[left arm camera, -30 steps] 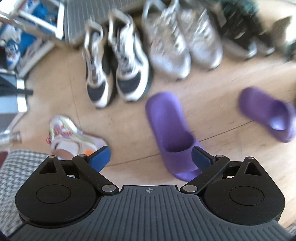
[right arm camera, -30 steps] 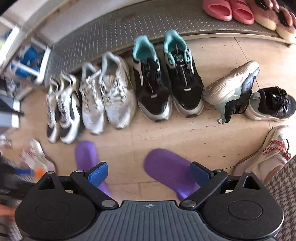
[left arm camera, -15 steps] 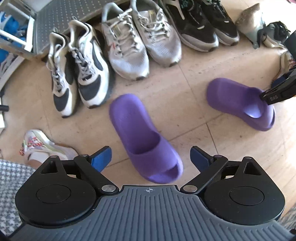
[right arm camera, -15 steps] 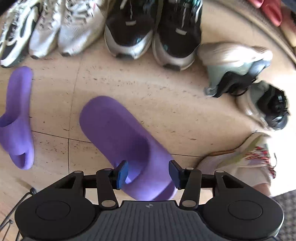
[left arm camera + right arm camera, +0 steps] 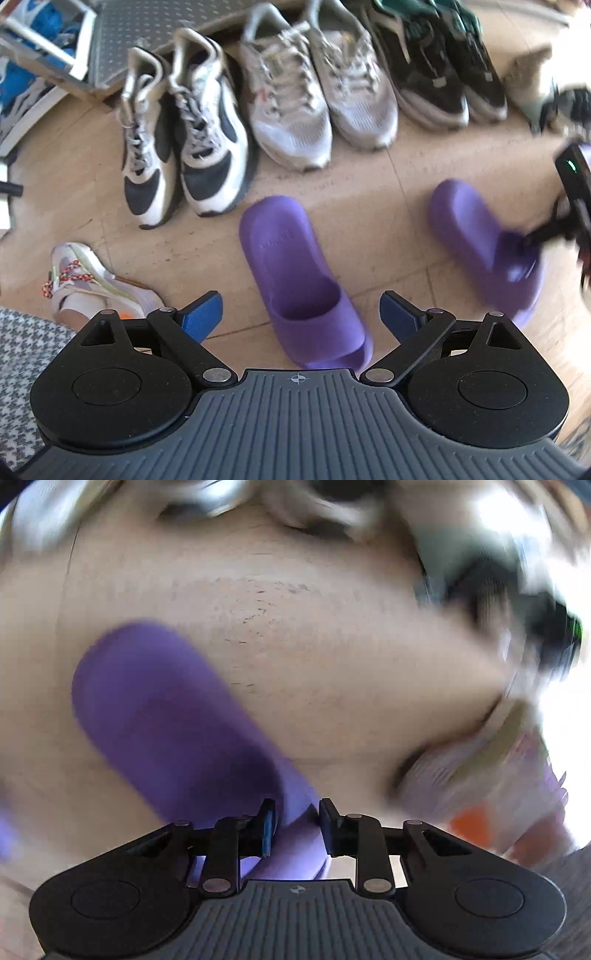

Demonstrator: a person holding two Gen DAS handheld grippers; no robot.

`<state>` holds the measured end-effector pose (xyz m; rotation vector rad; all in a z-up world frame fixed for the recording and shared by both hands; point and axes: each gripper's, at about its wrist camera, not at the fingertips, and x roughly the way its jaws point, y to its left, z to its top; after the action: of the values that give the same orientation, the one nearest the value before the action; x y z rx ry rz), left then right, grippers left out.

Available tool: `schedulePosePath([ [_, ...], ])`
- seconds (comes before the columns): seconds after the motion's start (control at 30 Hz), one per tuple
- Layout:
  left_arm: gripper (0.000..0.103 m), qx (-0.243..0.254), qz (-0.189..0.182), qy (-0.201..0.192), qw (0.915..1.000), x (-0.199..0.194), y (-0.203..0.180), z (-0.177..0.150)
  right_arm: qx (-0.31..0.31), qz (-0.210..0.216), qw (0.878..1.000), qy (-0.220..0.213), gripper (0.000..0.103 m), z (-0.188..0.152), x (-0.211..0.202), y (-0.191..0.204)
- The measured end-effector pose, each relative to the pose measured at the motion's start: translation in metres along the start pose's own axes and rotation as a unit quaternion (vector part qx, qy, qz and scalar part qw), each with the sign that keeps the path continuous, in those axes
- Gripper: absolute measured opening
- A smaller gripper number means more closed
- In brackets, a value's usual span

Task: Organize scattered shoes

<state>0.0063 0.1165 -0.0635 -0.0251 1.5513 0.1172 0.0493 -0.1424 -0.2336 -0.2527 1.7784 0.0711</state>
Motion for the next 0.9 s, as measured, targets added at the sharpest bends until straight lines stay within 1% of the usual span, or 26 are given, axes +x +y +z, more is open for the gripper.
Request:
schedulePosePath([
  [0.03, 0.095, -0.010, -0.005, -0.009, 0.9999, -0.005, 0.004, 0.002, 0.031, 0.035, 0.999, 0.004, 0.015, -0.003, -0.005, -0.003],
  [0.1, 0.095, -0.028, -0.015, -0.027, 0.9991, -0.017, 0.013, 0.004, 0.045, 0.058, 0.997, -0.004, 0.015, -0.013, -0.017, 0.008],
  [0.17, 0.095, -0.044, -0.025, -0.046, 0.9977, -0.029, 0.021, 0.004, 0.060, 0.071, 0.996, -0.014, 0.014, -0.023, -0.026, 0.019],
  [0.27, 0.095, -0.056, -0.029, -0.060, 0.9962, -0.038, 0.030, 0.002, 0.063, 0.063, 0.996, -0.026, 0.014, -0.033, -0.035, 0.046],
  [0.37, 0.095, -0.064, -0.031, -0.064, 0.9954, -0.041, 0.036, 0.000, 0.029, 0.034, 0.999, -0.026, 0.016, -0.034, -0.037, 0.081],
  [0.4, 0.095, -0.068, -0.033, -0.065, 0.9950, -0.042, 0.040, -0.001, -0.005, 0.016, 1.000, -0.024, 0.019, -0.033, -0.037, 0.100],
  [0.43, 0.095, -0.072, -0.034, -0.064, 0.9948, -0.042, 0.043, -0.002, -0.035, 0.004, 0.999, -0.021, 0.029, -0.032, -0.036, 0.116],
  [0.47, 0.095, -0.079, -0.034, -0.064, 0.9943, -0.042, 0.047, -0.002, -0.046, -0.001, 0.999, -0.016, 0.038, -0.032, -0.035, 0.126],
  [0.5, 0.095, -0.084, -0.033, -0.064, 0.9939, -0.042, 0.050, -0.002, -0.044, -0.003, 0.999, -0.018, 0.062, -0.031, -0.036, 0.131],
  [0.53, 0.095, -0.091, -0.033, -0.065, 0.9932, -0.043, 0.053, -0.002, -0.041, -0.002, 0.999, -0.023, 0.080, -0.031, -0.038, 0.133],
  [0.57, 0.095, -0.100, -0.032, -0.066, 0.9923, -0.044, 0.058, -0.002, -0.036, 0.004, 0.999, -0.038, 0.082, -0.033, -0.046, 0.134],
  [0.6, 0.095, -0.105, -0.032, -0.068, 0.9916, -0.045, 0.060, -0.003, -0.032, 0.010, 0.998, -0.054, 0.083, -0.034, -0.053, 0.135],
  [0.63, 0.095, -0.111, -0.033, -0.070, 0.9907, -0.046, 0.062, -0.003, -0.035, 0.015, 0.998, -0.056, 0.083, -0.034, -0.056, 0.134],
  [0.77, 0.096, -0.109, -0.044, -0.076, 0.9902, -0.051, 0.060, -0.001, -0.079, 0.067, 0.993, -0.057, 0.084, -0.041, -0.060, 0.119],
  [0.8, 0.096, -0.105, -0.045, -0.075, 0.9906, -0.051, 0.058, -0.001, -0.125, 0.092, 0.987, -0.040, 0.084, -0.045, -0.054, 0.120],
  [0.87, 0.096, -0.098, -0.046, -0.072, 0.9915, -0.049, 0.054, 0.000, -0.206, 0.104, 0.973, -0.004, 0.083, -0.057, -0.040, 0.127],
  [0.9, 0.096, -0.094, -0.046, -0.068, 0.9922, -0.047, 0.052, 0.000, -0.248, 0.080, 0.965, 0.007, 0.083, -0.065, -0.029, 0.130],
])
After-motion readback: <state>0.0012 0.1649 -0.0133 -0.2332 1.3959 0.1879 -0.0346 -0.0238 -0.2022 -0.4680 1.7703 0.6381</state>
